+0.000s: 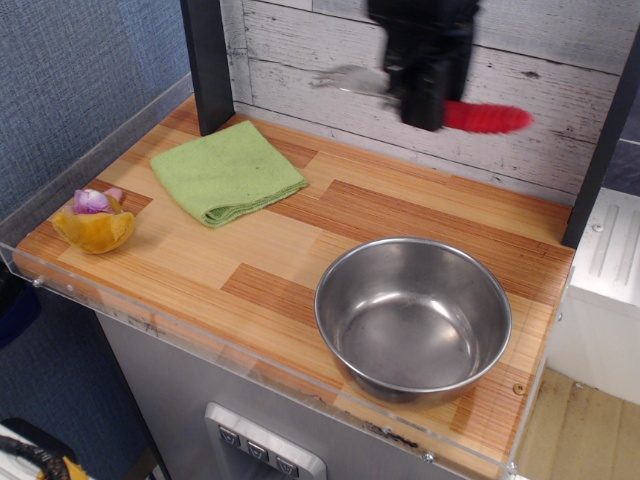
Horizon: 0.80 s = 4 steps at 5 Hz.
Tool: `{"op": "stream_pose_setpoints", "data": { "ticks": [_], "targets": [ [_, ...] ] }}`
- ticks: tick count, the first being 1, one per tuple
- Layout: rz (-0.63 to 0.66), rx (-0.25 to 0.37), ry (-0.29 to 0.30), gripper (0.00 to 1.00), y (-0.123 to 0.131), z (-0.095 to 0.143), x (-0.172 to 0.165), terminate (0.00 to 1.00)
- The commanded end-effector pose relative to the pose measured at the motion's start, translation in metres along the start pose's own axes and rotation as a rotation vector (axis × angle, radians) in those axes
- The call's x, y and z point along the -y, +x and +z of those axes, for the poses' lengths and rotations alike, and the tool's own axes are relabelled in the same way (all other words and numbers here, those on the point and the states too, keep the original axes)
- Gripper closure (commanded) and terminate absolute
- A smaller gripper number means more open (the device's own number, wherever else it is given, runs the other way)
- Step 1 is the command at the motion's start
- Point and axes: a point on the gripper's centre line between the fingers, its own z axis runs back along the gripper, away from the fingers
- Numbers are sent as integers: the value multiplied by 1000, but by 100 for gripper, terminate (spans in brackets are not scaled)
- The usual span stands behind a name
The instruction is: Move the red spork to the left of the pot.
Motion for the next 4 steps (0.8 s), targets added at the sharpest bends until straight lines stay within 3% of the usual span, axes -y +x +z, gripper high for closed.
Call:
{"op": "stream_pose_setpoints", "data": {
  "ticks": [1, 3, 4],
  "targets": [
    [64, 36, -56, 100, 60, 26, -34, 0],
    [105, 78, -21, 100, 102, 12, -61, 0],
    [101, 73, 9, 100, 103, -10, -71, 0]
  ]
}}
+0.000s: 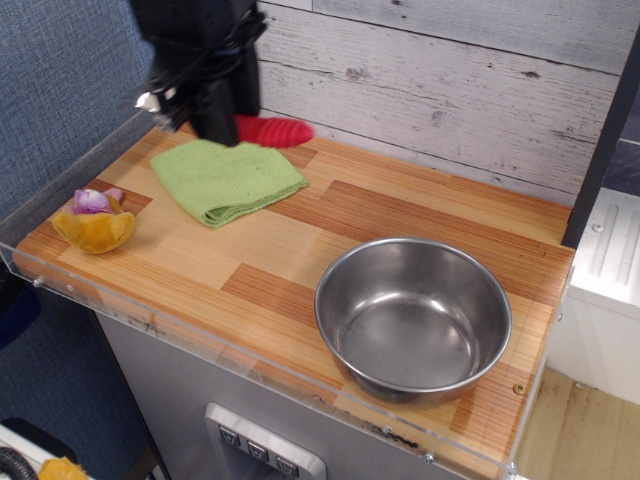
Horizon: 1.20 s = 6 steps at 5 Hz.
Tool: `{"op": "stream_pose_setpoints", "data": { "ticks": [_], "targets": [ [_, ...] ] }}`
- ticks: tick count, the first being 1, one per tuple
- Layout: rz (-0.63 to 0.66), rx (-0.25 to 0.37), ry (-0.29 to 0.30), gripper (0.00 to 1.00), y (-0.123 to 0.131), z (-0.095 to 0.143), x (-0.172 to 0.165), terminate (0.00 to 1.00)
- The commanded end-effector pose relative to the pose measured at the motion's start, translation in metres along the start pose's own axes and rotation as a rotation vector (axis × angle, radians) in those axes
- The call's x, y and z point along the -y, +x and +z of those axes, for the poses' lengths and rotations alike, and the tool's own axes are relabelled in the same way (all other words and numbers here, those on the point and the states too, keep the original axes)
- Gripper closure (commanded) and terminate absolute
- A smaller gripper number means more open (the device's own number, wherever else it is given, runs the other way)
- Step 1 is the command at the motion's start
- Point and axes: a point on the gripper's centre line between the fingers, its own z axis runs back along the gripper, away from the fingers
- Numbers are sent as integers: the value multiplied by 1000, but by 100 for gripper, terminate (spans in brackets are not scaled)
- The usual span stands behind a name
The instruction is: Move the red spork to the left of the pot.
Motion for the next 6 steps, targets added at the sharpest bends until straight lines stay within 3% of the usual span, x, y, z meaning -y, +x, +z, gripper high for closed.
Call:
{"op": "stream_pose_setpoints", "data": {
  "ticks": [1, 3, 6],
  "targets": [
    [19, 15, 46, 100, 1, -35, -13, 0],
    [18, 36, 129, 100, 11, -83, -19, 0],
    [-59, 12, 112, 100, -39, -116, -20, 0]
  ]
}}
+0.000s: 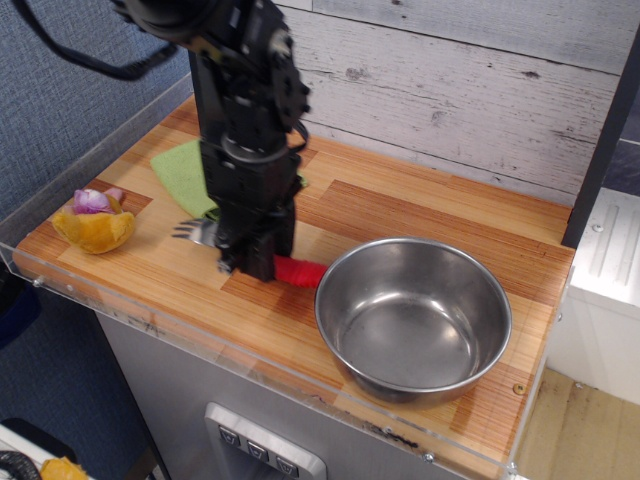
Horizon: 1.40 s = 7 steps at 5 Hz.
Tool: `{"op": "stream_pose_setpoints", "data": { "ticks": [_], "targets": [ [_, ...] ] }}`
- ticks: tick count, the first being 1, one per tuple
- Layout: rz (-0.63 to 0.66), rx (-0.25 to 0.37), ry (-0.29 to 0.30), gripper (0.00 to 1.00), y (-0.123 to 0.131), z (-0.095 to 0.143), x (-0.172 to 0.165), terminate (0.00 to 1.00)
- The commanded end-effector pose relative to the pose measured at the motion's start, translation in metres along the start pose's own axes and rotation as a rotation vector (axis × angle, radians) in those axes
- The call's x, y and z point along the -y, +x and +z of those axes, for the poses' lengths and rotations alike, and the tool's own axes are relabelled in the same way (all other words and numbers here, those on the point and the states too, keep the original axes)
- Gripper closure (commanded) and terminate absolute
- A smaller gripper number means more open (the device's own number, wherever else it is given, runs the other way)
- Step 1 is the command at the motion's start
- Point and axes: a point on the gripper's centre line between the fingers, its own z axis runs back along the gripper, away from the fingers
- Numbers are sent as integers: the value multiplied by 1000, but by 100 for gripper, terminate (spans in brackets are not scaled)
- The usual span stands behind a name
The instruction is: Move the red spork to the left of the pot.
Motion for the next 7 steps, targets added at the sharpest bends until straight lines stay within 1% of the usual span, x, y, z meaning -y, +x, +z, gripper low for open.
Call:
{"op": "stream_pose_setpoints", "data": {
  "ticks": [1, 2, 3, 4, 5, 6, 7],
  "targets": [
    [-11, -27, -7, 100, -12, -9, -6, 0],
    [2, -38, 3, 100, -10, -14, -8, 0],
    [78, -40, 11, 0, -5, -10, -11, 0],
    [109, -36, 1, 0, -1, -3, -12, 0],
    [114, -35, -31, 0, 2, 8, -11, 0],
    [119, -32, -88, 0, 8, 29, -9, 0],
    [126, -32, -159, 0, 11, 56, -4, 0]
  ]
}}
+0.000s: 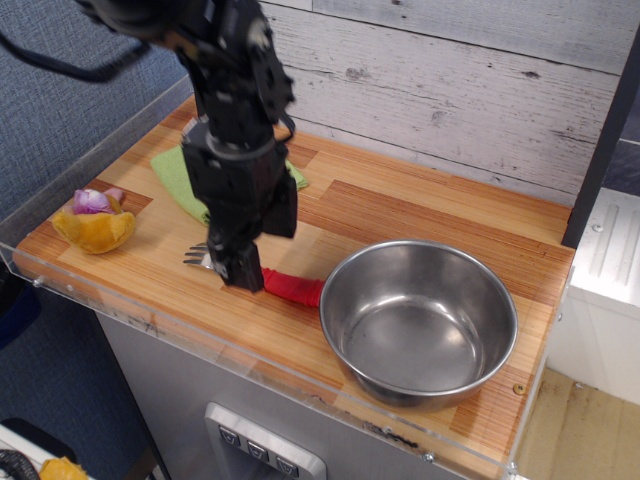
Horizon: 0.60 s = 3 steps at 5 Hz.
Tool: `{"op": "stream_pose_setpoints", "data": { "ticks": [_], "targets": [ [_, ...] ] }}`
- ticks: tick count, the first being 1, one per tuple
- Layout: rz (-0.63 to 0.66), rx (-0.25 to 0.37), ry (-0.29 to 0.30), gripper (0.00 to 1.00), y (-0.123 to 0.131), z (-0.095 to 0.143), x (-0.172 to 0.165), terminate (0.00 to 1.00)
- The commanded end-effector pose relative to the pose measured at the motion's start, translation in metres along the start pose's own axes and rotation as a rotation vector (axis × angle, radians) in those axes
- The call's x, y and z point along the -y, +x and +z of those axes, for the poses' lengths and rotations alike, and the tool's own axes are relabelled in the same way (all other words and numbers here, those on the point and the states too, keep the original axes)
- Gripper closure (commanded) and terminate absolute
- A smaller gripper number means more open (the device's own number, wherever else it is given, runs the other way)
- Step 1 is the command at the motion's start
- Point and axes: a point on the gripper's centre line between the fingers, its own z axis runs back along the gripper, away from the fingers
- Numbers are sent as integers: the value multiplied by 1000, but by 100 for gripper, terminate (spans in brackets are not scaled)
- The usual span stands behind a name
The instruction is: Move the red spork to the left of the pot.
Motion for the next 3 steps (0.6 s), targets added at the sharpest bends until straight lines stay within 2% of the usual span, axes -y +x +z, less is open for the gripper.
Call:
{"op": "stream_pose_setpoints", "data": {
  "ticks": [1, 2, 3],
  "targets": [
    [-10, -19, -135, 0, -5, 63, 12, 0],
    [-23, 45, -99, 0, -11, 76, 11, 0],
    [-23, 45, -99, 0, -11, 76, 11, 0]
  ]
}}
